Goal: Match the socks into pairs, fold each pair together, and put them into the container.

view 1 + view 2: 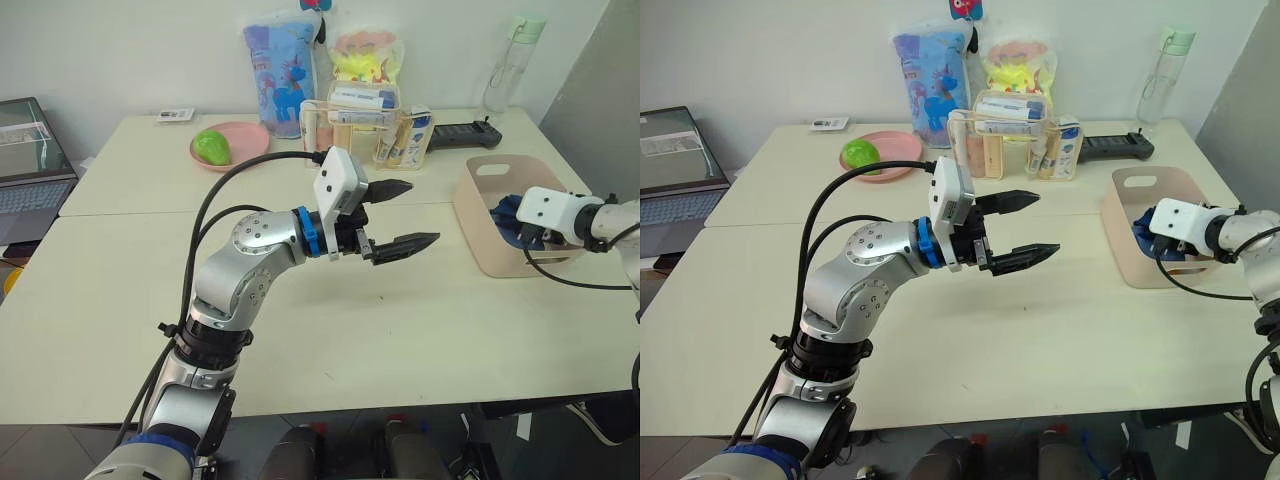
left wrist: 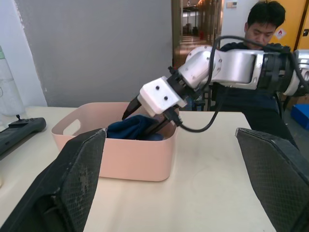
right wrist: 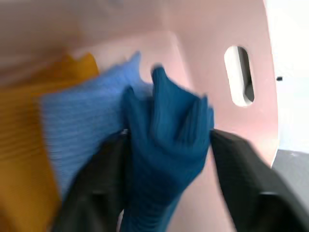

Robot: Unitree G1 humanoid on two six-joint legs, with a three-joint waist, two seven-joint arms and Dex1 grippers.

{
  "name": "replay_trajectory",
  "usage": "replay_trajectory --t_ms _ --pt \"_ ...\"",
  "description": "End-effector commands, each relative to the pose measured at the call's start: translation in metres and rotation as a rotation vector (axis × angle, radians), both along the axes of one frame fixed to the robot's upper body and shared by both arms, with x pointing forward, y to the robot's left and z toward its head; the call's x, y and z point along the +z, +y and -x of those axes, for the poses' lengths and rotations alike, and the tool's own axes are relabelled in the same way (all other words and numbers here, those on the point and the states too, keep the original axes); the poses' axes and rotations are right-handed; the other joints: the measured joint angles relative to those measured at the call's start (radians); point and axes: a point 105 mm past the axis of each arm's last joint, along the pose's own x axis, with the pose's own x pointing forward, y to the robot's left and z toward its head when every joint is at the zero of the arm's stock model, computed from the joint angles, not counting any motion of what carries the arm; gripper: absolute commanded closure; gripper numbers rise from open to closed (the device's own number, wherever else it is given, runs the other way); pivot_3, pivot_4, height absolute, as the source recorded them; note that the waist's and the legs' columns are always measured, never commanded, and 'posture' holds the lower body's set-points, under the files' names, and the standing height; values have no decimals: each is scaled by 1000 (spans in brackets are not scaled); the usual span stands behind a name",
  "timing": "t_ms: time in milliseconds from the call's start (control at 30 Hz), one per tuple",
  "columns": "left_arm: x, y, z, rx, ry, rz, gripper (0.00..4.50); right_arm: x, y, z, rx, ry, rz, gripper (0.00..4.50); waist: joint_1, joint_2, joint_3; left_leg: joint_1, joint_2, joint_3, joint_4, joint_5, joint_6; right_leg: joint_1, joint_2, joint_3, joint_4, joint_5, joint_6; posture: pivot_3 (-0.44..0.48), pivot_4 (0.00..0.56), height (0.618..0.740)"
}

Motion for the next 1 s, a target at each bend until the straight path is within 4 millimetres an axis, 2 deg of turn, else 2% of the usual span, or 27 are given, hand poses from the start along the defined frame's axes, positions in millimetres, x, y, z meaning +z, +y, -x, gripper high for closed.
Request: replay_trajectory --t_ms 33,133,200,267,367,500,600,800,867,900,1000 --pt "12 -2 2 -13 -58 12 0 20 6 12 23 52 -72 697 2 0 0 0 0 0 0 0 0 0 0 0 0 0 0 0 150 740" --pt "11 -1 -2 -2 -70 5 0 44 11 16 28 62 -153 697 5 0 0 0 0 0 0 0 0 0 0 0 0 0 0 0 150 740" --pt "9 -1 -2 -2 -73 4 0 64 16 15 14 49 -286 697 5 0 0 0 0 0 0 0 0 0 0 0 0 0 0 0 150 740" --pt "9 -3 0 -5 -73 6 0 82 11 9 -23 -24 -324 697 6 0 0 0 0 0 0 0 0 0 0 0 0 0 0 0 150 740" --pt "9 -4 1 -6 -72 11 0 90 -7 1 -97 -122 -259 697 15 0 0 0 0 -1 0 0 0 0 0 0 0 0 0 0 150 740" --pt "8 -4 1 -6 -73 11 0 90 -18 -4 -135 -170 -233 697 21 0 0 -1 -1 -1 0 0 0 0 -1 0 0 0 0 0 150 740" --pt "9 -3 0 -2 -77 9 0 62 -38 -1 -147 -103 -36 1337 21 0 0 -1 -1 0 0 0 0 0 -1 0 0 0 0 0 150 740" --pt "9 -2 -1 4 -83 3 0 50 -47 -7 -146 -103 131 3463 13 0 0 0 0 1 0 0 0 -1 -1 0 0 0 0 0 150 740" --pt "8 -2 -1 6 -87 -2 0 43 -47 -7 -139 -84 134 4226 13 0 0 0 0 1 0 0 0 -1 0 0 0 0 0 0 150 740" --pt "8 -2 -1 8 -87 -4 0 38 -47 -8 -141 -65 121 4473 13 0 0 0 0 1 0 0 0 -1 0 0 0 0 0 0 150 740" --pt "6 -1 0 8 -87 -8 0 19 -43 -8 -137 -1 62 4473 14 0 0 0 0 1 0 0 0 0 0 1 0 0 0 0 150 740"
